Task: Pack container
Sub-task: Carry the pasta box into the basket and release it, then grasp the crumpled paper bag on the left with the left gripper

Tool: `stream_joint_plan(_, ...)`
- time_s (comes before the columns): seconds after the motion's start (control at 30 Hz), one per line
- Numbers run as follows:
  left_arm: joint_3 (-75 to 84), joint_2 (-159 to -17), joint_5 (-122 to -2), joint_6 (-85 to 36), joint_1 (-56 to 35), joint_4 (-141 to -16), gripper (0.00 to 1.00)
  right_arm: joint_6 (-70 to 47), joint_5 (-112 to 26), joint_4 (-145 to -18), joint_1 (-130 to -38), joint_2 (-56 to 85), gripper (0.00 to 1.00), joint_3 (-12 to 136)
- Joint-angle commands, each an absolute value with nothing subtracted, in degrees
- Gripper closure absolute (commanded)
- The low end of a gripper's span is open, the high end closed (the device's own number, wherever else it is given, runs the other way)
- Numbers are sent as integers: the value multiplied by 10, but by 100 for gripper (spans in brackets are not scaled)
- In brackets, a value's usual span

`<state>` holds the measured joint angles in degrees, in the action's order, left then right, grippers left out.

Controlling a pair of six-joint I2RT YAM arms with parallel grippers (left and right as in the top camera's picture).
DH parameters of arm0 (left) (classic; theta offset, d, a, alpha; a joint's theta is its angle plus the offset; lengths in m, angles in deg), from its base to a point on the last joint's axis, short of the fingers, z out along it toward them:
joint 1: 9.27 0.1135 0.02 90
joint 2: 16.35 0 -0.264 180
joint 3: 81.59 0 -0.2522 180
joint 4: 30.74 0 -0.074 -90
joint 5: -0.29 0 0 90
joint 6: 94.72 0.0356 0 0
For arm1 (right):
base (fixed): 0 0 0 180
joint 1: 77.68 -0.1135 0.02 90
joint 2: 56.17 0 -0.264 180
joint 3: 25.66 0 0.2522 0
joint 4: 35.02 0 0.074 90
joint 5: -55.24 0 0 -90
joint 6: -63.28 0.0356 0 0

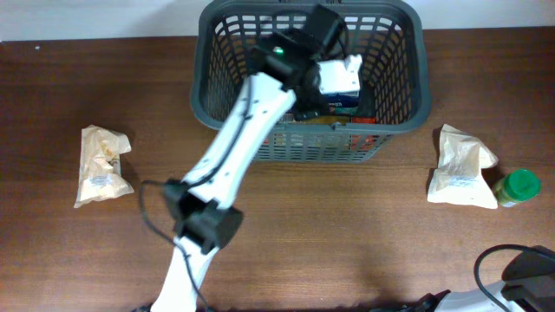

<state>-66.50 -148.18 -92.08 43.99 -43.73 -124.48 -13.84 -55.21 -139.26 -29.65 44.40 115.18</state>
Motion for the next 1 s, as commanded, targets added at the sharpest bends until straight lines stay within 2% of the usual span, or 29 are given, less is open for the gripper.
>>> stream_joint_plan(0.0, -673, -1332, -961, 324, -381, -1245, 13, -140, -548, -1392, -293, 447, 1, 1154)
stream_joint_plan(0.1, -673, -1271, -968, 239, -308, -1270, 13, -140, -548, -1392, -293, 447, 1, 1154)
stream_joint_plan(0.13, -673, -1260, -968, 215, -282, -1278, 7, -140, -548, -1392, -293, 447, 1, 1154)
stream_joint_plan(0.2, -673, -1244, -968, 158, -204, -1304, 7, -140, -548, -1392, -293, 447, 1, 1154)
stream_joint_plan(0.23, -673, -1243, -969, 140, -174, -1315, 1, -140, -548, -1392, -293, 447, 1, 1154)
stream_joint_plan(0.3, -668, -1252, -966, 74, -77, -1354, 0, -140, -548, -1392, -293, 447, 1, 1154)
stream_joint_plan(0.43, -605, -1287, -909, 47, 60, -1360, 0, -140, -548, -1392, -293, 447, 1, 1154)
stream_joint_plan(0.57, -480, -1336, -877, 47, 155, -1323, 0, -140, -548, -1392, -293, 447, 1, 1154)
stream_joint_plan(0.8, -331, -1433, -873, 47, 186, -1238, 0, -140, -548, -1392, -293, 447, 1, 1154)
stream_joint_plan(0.97, -324, -1507, -873, 47, 185, -1218, 0, -140, -548, -1392, -293, 447, 1, 1154)
